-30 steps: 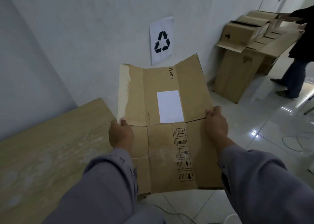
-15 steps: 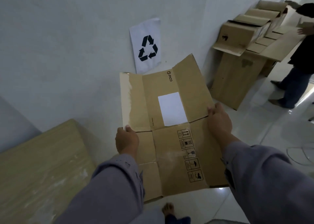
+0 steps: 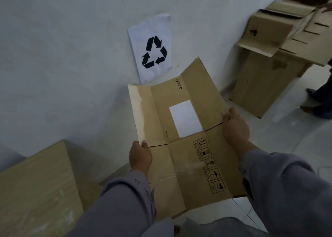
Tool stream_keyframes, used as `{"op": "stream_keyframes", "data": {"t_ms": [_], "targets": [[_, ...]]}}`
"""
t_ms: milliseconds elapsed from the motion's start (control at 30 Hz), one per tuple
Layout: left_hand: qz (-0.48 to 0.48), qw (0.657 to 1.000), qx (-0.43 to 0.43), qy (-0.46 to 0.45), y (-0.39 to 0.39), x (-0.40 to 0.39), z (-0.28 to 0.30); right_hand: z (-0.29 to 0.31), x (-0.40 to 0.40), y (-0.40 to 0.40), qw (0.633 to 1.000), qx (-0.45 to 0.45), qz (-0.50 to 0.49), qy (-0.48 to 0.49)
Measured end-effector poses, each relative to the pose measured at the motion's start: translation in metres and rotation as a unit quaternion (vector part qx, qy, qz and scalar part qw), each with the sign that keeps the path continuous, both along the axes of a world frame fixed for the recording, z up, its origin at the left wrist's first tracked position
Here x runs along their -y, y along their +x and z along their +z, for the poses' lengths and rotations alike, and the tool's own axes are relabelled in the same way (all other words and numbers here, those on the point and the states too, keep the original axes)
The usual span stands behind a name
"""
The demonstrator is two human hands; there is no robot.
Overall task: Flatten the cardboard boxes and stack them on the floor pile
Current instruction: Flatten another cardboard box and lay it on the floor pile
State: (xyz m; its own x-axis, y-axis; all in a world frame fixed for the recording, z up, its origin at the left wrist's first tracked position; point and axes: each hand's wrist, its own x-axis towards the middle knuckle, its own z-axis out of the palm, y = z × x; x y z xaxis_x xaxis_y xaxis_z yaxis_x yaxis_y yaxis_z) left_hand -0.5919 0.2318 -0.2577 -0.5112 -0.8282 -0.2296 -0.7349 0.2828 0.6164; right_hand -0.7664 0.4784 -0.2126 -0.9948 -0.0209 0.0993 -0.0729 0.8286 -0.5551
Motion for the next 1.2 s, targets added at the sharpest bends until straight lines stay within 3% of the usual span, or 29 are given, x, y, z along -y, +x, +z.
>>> {"op": "stream_keyframes", "data": {"t_ms": [100,233,633,867,1200], "targets": [[-0.028,0.999,0.015,0.003,-0.003,0.001,-0.015,-0.013,0.003,-0.018,1.0,0.006,0.024,0.018],[0.007,1.0,0.028,0.002,-0.01,-0.008,-0.028,-0.03,0.001,-0.043,0.997,0.021,0.065,0.026],[0.09,0.993,0.039,0.066,-0.071,-0.116,-0.115,-0.111,-0.056,-0.134,0.985,0.049,0.161,0.044],[0.116,0.987,0.079,0.081,-0.097,-0.148,-0.22,-0.223,-0.076,-0.162,0.979,0.081,0.173,0.074],[0.122,0.985,0.095,0.083,-0.11,-0.132,-0.439,-0.445,-0.059,-0.181,0.974,0.099,0.164,0.124]]}}
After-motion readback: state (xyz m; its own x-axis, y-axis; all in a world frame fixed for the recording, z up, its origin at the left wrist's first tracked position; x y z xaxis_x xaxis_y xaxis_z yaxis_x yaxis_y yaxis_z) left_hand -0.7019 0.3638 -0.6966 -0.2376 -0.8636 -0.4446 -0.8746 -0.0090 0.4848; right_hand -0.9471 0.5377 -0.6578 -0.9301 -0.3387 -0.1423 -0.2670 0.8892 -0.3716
